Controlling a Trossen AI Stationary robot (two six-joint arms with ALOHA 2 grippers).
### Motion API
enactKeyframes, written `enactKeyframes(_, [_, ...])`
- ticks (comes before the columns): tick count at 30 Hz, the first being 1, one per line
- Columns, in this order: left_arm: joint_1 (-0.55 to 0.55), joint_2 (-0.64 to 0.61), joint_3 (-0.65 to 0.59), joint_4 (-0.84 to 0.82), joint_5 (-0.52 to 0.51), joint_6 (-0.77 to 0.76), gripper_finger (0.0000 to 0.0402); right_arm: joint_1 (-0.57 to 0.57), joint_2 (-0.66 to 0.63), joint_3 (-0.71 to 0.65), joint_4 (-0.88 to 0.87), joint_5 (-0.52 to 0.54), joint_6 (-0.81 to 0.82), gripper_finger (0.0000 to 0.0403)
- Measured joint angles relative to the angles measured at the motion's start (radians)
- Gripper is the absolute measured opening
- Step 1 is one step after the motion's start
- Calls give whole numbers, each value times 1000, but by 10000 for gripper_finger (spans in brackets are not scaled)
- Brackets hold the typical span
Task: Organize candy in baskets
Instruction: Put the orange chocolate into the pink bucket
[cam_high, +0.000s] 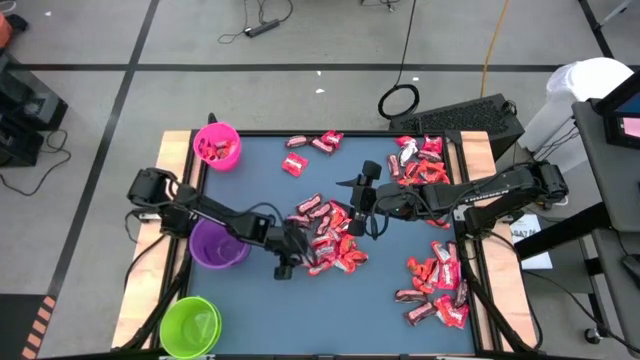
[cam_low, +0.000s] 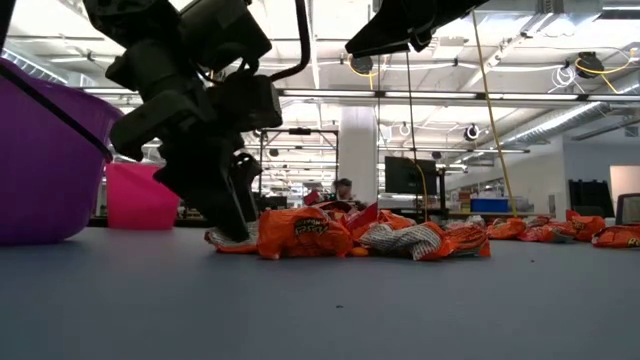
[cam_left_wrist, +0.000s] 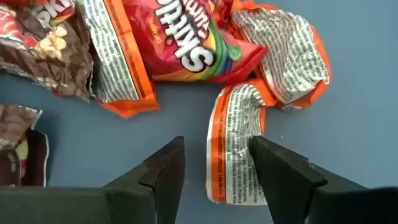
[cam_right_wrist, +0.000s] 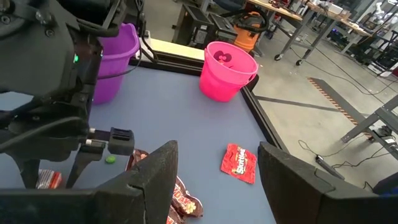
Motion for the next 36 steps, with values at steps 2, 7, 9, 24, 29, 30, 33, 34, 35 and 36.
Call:
enactKeyframes(2, [0,7,0,0,7,0,191,0,0,0,0,0,0,210])
enactKeyframes(7, [0,6,0,-1,7,26,190,0,0,0,1,0,0,210])
enactKeyframes(9, [0,6,0,-1,8,26,181,0,0,0,1,0,0,210])
enactKeyframes(24, [1,-2,0,-13,-1,36,79,0,0,0,1,0,0,210])
enactKeyframes(29, [1,-53,-1,-25,-4,36,77,0,0,0,1,0,0,210])
enactKeyframes(30, [1,-69,-1,-34,-6,36,77,0,0,0,1,0,0,210])
enactKeyframes(33, [1,-118,-1,-80,-49,36,77,0,0,0,1,0,0,210])
enactKeyframes(34, [1,-140,-1,-97,-73,37,77,0,0,0,1,0,0,210])
enactKeyframes(35, [1,-164,-1,-116,-97,38,77,0,0,0,1,0,0,210])
enactKeyframes(36, [1,-185,-1,-126,-127,42,77,0,0,0,1,0,0,210])
